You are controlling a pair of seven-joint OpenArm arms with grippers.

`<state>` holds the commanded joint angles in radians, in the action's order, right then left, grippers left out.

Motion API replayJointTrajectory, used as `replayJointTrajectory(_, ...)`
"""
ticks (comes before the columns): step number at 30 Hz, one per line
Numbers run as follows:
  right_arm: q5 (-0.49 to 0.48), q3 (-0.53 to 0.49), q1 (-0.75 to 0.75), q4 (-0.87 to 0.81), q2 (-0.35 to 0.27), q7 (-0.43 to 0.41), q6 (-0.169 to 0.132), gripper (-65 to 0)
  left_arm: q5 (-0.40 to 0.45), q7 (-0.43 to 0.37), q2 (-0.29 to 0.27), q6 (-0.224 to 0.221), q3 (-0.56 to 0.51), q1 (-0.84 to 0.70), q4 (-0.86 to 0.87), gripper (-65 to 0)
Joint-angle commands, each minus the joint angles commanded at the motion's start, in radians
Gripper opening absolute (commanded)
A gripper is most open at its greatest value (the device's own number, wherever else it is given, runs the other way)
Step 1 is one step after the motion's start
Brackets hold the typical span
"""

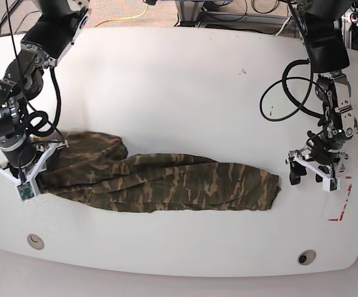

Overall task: Layout the t-shirt on the table in an organized manner, then fold the t-shirt properly
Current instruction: 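Grasp the shirt ends, right gripper at one end, left at the other, then drag the held shirt end with the left gripper toward the right gripper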

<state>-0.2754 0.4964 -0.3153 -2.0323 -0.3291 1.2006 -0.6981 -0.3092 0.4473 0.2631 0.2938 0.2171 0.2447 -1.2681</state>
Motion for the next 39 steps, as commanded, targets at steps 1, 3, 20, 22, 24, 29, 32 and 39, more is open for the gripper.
replayJointTrajectory(1,0.000,0.000,-0.017,0.000,-0.009,0.000,0.000,-64.5,0.000,0.000,0.000,0.000,-0.006,0.000,-0.009,-20.4)
replayJointTrajectory(3,-0.002,-0.011,-0.052,0.002,-0.031,0.000,0.000,-64.5,0.000,0.000,0.000,0.000,-0.020,-0.005,-0.031,-20.4)
replayJointTrajectory(20,0.006,-0.184,-0.292,0.002,-0.114,0.002,0.000,-64.4,0.000,0.002,-0.035,0.064,-0.092,-0.006,-0.078,-20.4)
replayJointTrajectory(22,0.008,-0.190,-0.295,0.002,-0.109,0.002,0.000,-64.4,-0.003,0.002,-0.037,0.123,-0.097,-0.006,-0.080,-20.4)
replayJointTrajectory(24,0.008,-0.196,-0.295,0.002,-0.107,0.002,0.000,-64.4,-0.034,0.018,-0.057,0.167,-0.103,-0.008,-0.097,-20.4)
replayJointTrajectory(29,0.008,-0.209,-0.275,0.012,-0.107,0.002,0.000,-64.4,-0.144,0.158,-0.098,0.232,-0.133,-0.025,-0.157,-20.4)
replayJointTrajectory(32,0.008,-0.209,-0.262,0.012,-0.095,0.002,0.000,-64.4,-0.175,0.172,-0.120,0.239,-0.176,-0.031,-0.203,-20.4)
replayJointTrajectory(39,0.009,-0.206,-0.230,0.014,-0.074,0.002,0.000,-64.4,-0.172,0.189,-0.186,0.241,-0.209,-0.068,-0.221,-20.4)
